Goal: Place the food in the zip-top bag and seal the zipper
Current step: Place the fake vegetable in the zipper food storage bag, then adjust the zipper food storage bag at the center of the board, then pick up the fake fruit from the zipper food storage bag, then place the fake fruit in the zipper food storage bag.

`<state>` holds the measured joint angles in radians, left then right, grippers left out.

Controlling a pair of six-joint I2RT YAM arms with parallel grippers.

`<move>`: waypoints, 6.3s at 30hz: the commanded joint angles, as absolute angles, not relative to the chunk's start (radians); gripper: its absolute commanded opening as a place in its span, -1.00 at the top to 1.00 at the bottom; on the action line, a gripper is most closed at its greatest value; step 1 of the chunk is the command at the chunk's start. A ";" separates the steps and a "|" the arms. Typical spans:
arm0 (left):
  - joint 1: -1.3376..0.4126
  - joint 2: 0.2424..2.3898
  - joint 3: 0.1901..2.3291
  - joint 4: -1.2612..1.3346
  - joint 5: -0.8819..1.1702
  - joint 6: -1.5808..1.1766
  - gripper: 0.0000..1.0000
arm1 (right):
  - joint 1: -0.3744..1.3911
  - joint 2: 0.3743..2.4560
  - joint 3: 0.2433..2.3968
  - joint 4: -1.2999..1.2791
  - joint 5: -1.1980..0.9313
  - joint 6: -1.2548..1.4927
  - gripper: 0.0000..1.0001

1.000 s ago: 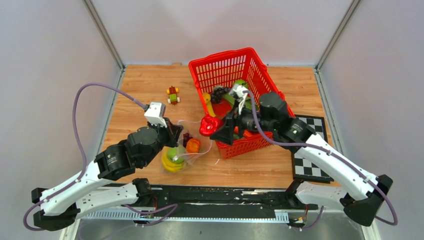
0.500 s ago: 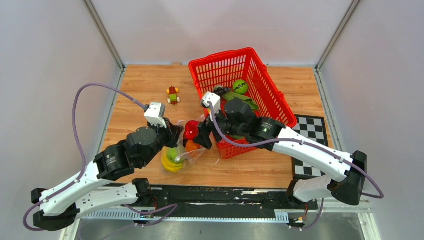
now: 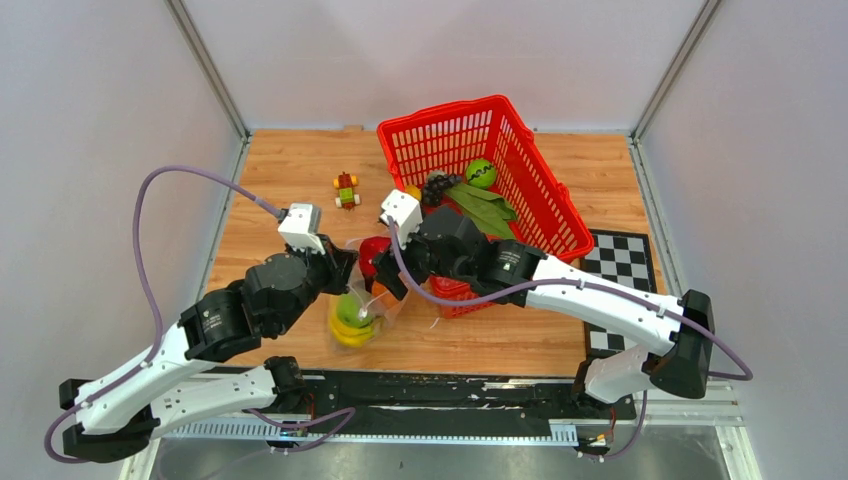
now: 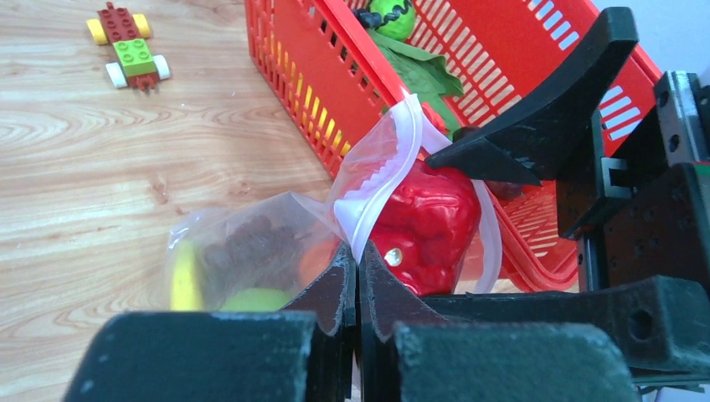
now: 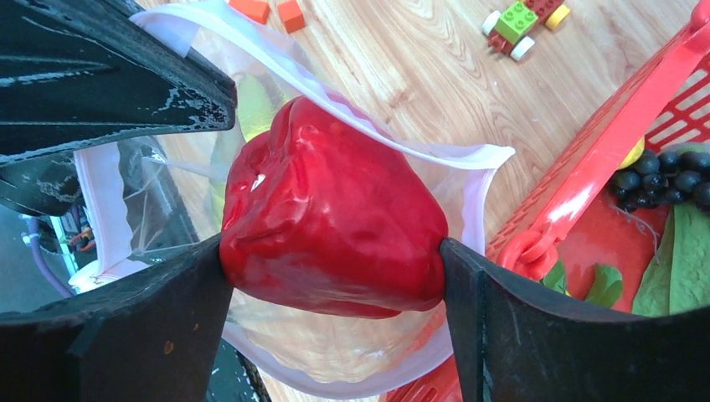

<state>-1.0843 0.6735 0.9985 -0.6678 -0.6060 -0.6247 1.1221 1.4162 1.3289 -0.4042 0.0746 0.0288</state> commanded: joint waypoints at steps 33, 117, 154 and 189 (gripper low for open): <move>-1.083 0.595 1.017 -0.698 -0.751 -0.697 1.00 | 1.122 1.181 1.245 -0.428 0.130 0.284 -0.72; -1.050 0.802 1.193 -0.921 -0.798 -0.550 1.00 | 0.545 1.475 1.423 -0.851 0.065 0.005 -0.65; -1.051 0.757 1.105 -0.784 -0.636 -0.543 1.00 | 0.420 1.760 1.381 -0.791 0.092 0.105 0.41; -1.050 0.780 1.089 -0.696 -0.534 -0.552 1.00 | 0.897 1.230 1.286 -0.307 -0.366 0.300 0.47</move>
